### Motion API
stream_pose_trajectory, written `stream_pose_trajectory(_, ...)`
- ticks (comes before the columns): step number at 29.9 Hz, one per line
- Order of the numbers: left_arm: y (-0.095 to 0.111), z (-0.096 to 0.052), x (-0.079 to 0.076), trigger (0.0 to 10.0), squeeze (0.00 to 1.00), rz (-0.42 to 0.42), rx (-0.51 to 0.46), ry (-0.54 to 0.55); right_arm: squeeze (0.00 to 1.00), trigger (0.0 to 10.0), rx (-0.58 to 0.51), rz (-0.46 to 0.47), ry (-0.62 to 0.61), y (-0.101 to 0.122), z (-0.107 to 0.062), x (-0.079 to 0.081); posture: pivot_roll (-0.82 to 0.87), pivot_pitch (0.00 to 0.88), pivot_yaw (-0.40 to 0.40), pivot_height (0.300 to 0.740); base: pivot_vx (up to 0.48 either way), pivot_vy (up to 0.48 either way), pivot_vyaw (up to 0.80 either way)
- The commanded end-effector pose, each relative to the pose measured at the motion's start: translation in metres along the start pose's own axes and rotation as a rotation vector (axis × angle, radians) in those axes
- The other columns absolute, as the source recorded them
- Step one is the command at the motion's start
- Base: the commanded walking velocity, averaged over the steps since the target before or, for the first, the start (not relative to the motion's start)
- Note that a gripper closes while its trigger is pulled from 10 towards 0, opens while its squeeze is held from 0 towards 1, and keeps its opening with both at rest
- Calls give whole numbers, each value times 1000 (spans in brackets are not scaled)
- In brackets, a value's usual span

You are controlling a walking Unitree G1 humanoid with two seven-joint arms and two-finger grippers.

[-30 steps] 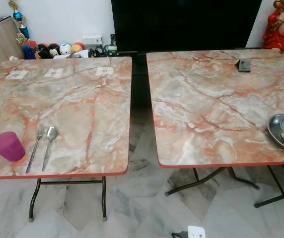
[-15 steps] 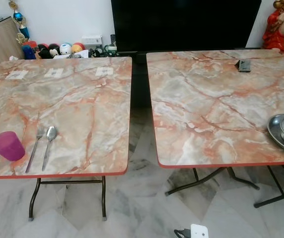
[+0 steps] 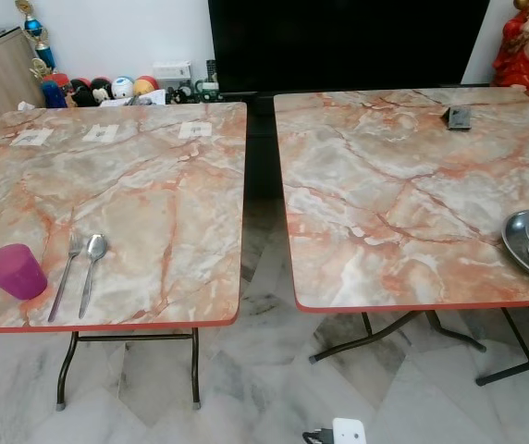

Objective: Setting the table

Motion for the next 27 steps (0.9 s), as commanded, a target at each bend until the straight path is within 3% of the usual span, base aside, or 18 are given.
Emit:
stream_pose_trajectory(1, -7, -2, 2, 10000, 0, 12, 31, -2, 0, 10000, -1, -16, 7, 0, 0, -1, 52, 96, 52, 740, 0, 0, 0)
stream_pose_trajectory(5, -6, -1, -2, 10000, 0, 10, 30, -1, 0, 10000, -11, 1, -13, 4, -1, -9, 60, 96, 65, 740, 0, 0, 0)
stream_pose_trajectory(7, -5, 0, -10, 10000, 0, -16, 27, -8, 0, 10000, -19, 54, -63, 4, -2, -20, 69, 109, 51, 740, 0, 0, 0)
stream_pose_trajectory(10, -4, 0, -16, 10000, 0, -34, 23, -16, 0, 10000, -23, 89, -91, 4, -3, -26, 80, 118, 33, 740, 0, 0, 0)
stream_pose_trajectory(22, -4, 0, -22, 10000, 0, -63, 29, -31, 0, 10000, -37, 70, -68, 11, -1, -20, 51, 136, 37, 740, 0, 0, 0)
stream_pose_trajectory(27, -5, 0, -23, 10000, 0, -57, 28, -33, 0, 10000, -26, 63, -70, 7, -2, -21, 55, 151, 31, 740, 0, 317, 0)
Point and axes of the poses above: a point about 5 cm out from each wrist's last joint towards the gripper, its own z axis pointing out of the wrist towards the gripper, its own y axis along the axis of the wrist's last joint, x = y × z, the point moved 2 cm from there along z, pointing out of the wrist towards the gripper, and after that the axes turned 12 degrees about z, right-handed, at the moved point
